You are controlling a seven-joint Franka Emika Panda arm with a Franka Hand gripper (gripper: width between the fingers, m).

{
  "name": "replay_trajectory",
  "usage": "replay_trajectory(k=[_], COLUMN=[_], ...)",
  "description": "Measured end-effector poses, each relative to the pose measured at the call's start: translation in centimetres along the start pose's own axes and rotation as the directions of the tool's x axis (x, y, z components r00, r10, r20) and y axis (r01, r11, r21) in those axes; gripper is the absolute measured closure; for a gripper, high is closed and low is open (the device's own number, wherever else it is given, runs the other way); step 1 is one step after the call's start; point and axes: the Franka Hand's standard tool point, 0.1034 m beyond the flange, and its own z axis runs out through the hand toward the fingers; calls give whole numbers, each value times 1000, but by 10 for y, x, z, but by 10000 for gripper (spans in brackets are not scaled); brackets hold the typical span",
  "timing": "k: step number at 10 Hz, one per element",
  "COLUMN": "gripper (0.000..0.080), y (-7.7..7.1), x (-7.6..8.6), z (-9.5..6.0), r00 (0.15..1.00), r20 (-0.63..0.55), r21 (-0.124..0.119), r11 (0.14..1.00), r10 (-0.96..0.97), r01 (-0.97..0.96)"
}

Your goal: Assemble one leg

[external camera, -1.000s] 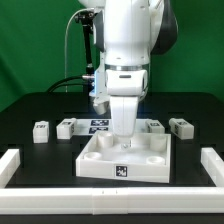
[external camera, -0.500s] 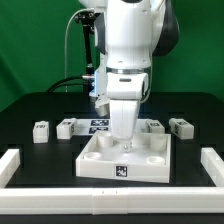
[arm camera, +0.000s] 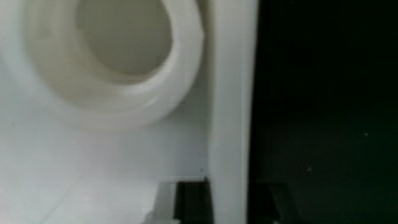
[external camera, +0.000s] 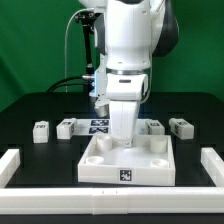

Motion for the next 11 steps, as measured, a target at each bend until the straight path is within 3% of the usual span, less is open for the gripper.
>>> replay_trajectory(k=[7,11], gripper=[742,742], y=[0,29], x=[0,39], z=[0,-1], r00=[1000,991], r20=[0,2], r21=[-1,-15], r11=[1000,991], r10=[-1,-130], r01=[1,130])
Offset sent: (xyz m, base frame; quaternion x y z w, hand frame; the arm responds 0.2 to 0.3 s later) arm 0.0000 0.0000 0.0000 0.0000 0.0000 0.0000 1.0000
